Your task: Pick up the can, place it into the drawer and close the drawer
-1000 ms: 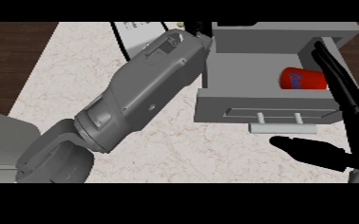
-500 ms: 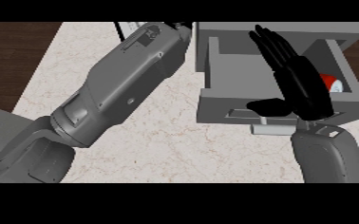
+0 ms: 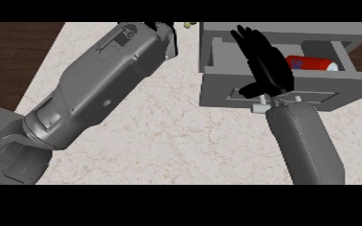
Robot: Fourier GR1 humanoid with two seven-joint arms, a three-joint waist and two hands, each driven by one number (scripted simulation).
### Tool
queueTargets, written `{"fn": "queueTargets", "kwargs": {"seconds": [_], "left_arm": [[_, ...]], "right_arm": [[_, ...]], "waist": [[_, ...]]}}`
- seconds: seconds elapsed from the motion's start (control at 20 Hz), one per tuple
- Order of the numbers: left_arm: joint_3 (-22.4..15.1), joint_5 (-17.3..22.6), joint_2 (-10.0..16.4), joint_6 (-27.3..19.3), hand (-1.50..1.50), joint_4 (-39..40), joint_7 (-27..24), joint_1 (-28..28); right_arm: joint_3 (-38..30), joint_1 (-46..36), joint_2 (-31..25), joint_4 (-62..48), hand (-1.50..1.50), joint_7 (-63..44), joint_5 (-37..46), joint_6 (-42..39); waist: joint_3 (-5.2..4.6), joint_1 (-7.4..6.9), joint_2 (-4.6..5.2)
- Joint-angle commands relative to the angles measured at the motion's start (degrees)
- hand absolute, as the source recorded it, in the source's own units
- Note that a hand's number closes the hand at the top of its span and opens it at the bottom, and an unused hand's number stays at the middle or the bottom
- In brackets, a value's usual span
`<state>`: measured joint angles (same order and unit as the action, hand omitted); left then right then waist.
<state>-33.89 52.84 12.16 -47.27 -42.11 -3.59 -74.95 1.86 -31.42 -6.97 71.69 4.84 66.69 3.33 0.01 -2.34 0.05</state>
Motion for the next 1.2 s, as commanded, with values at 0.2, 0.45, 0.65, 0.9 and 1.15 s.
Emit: {"fn": "queueTargets", "kwargs": {"seconds": [0.2,0.45,0.65,0.9,1.15], "left_arm": [[0.5,-2.2,6.3,0.3,-1.50,-8.1,4.0,4.9],[0.6,-3.4,7.9,-1.6,-1.50,-11.5,6.5,5.7],[1.0,-4.0,8.3,-0.6,-1.50,-13.6,6.0,7.7],[2.2,-4.4,11.6,0.9,-1.50,-15.9,7.8,8.2],[1.6,-5.8,12.9,0.3,-1.50,-19.7,9.0,10.3]], "right_arm": [[-3.7,-8.3,-0.6,-22.7,-1.50,2.5,4.9,14.6],[-5.7,-10.3,-0.1,-30.8,-1.50,3.1,5.9,22.9],[-7.2,-15.5,-0.3,-38.4,-1.50,2.9,7.2,26.9],[-10.7,-21.7,-2.8,-44.8,-1.50,4.6,5.9,30.2],[-12.1,-26.3,-4.0,-50.6,-1.50,2.8,7.3,34.2]], "waist": [[0.06,-0.42,0.40],[0.08,-0.55,0.40],[0.08,-1.24,0.88],[0.11,-1.86,1.18],[0.12,-2.40,1.26]]}}
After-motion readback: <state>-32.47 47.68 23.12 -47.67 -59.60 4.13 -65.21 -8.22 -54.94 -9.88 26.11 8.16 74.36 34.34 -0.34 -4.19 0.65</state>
